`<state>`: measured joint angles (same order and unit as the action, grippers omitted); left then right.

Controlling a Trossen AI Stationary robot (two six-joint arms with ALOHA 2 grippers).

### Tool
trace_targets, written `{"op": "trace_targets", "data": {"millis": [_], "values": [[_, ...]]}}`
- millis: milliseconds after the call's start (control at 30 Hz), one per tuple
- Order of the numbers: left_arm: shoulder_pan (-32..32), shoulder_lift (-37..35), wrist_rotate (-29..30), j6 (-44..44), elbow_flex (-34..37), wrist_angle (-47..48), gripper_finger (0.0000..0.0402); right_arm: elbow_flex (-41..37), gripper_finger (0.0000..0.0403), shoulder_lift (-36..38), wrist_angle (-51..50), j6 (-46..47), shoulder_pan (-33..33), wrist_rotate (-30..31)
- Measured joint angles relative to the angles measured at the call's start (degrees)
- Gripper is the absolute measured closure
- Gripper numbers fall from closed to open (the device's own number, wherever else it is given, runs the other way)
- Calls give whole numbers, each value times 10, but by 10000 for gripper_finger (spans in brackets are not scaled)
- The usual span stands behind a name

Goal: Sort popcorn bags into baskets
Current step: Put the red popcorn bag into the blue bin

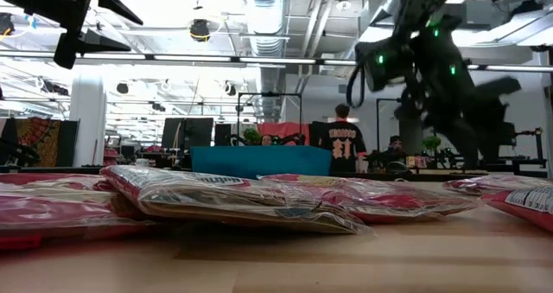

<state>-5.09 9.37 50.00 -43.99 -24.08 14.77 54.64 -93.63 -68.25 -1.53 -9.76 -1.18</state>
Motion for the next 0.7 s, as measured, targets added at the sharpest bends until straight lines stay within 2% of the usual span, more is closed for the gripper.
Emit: {"op": "trace_targets", "data": {"millis": [200,267,367,567,700], "values": [[0,0,0,0,0,0,152,-25,148,-55,16,-27,4,3],[0,0,0,0,0,1,152,-24,159,-78,13,-27,10,21],[0,0,1,0,0,1,152,-21,209,-103,15,-29,20,24],[0,0,1,0,0,4,152,8,378,-127,5,-22,37,14],[0,0,3,-1,0,4,152,45,389,-114,35,14,35,6]]}}
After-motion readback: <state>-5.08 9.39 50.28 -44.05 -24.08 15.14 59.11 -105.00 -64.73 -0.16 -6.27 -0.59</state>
